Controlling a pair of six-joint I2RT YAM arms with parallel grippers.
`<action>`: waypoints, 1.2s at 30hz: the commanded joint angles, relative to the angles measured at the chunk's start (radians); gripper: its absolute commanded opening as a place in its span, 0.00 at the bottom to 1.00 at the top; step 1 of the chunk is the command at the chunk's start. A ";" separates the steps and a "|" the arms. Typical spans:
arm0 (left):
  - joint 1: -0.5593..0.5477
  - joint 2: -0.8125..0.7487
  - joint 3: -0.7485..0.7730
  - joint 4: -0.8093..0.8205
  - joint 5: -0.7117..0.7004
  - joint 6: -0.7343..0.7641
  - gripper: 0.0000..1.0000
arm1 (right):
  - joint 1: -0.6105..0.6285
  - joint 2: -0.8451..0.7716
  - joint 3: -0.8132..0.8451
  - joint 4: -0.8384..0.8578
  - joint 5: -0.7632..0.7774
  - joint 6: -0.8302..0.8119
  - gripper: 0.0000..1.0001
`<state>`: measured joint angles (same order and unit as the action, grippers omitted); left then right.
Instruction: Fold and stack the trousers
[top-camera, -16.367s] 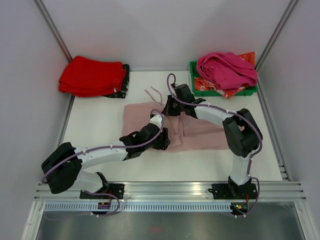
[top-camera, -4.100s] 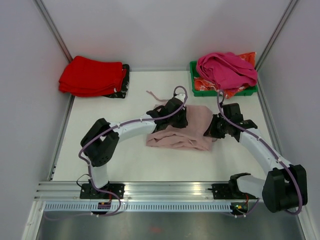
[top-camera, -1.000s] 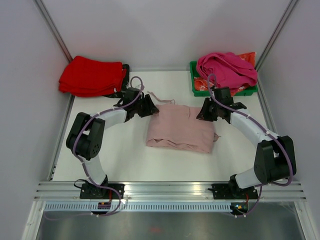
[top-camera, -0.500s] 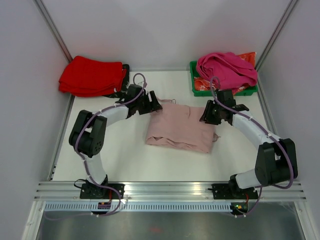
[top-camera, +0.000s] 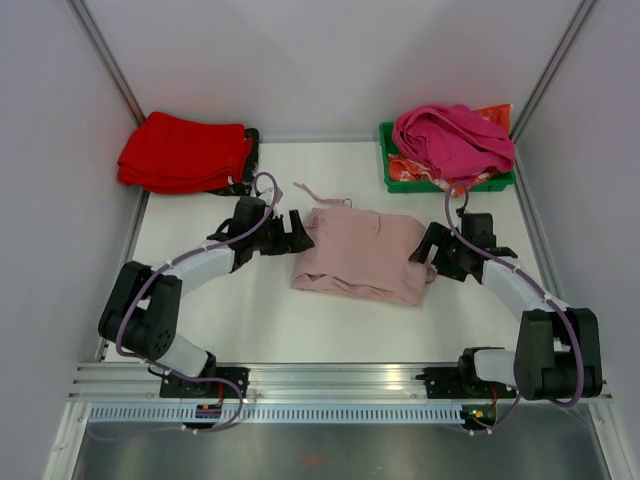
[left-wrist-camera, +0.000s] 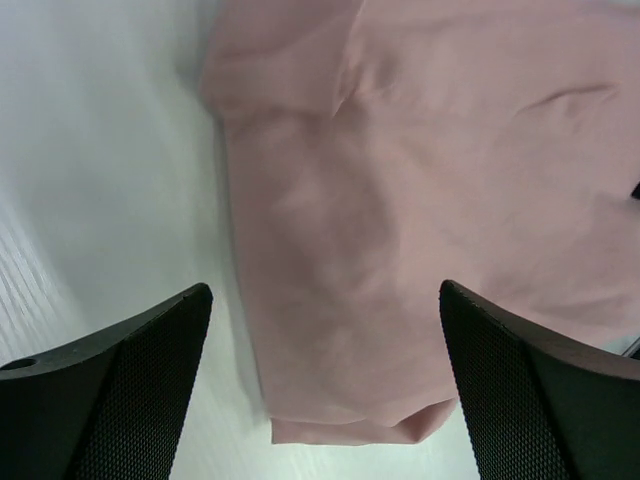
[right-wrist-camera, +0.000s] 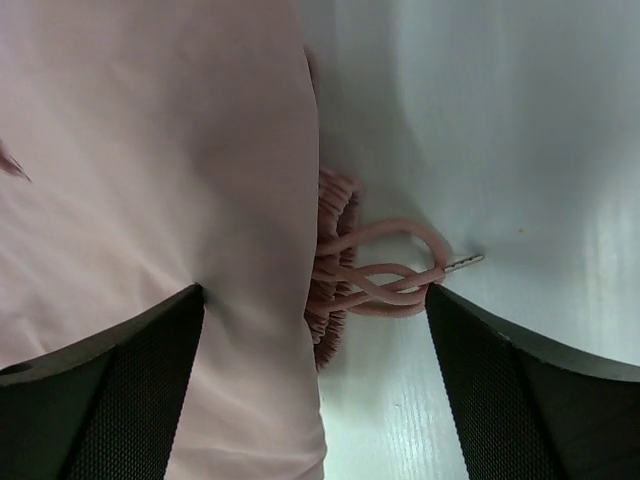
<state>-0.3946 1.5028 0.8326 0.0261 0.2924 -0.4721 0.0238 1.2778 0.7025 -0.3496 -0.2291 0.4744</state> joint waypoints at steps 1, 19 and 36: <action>-0.001 0.043 -0.062 0.122 0.054 -0.013 1.00 | 0.001 0.000 -0.102 0.242 -0.122 0.006 0.98; -0.027 0.304 -0.049 0.359 0.116 -0.069 0.98 | 0.082 0.279 -0.196 0.584 -0.214 0.101 0.96; -0.043 0.297 -0.033 0.316 0.024 -0.089 0.02 | 0.148 0.362 -0.150 0.643 -0.268 0.164 0.00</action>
<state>-0.4339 1.8130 0.7765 0.4114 0.3660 -0.5705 0.1562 1.6119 0.5335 0.3511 -0.4671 0.6327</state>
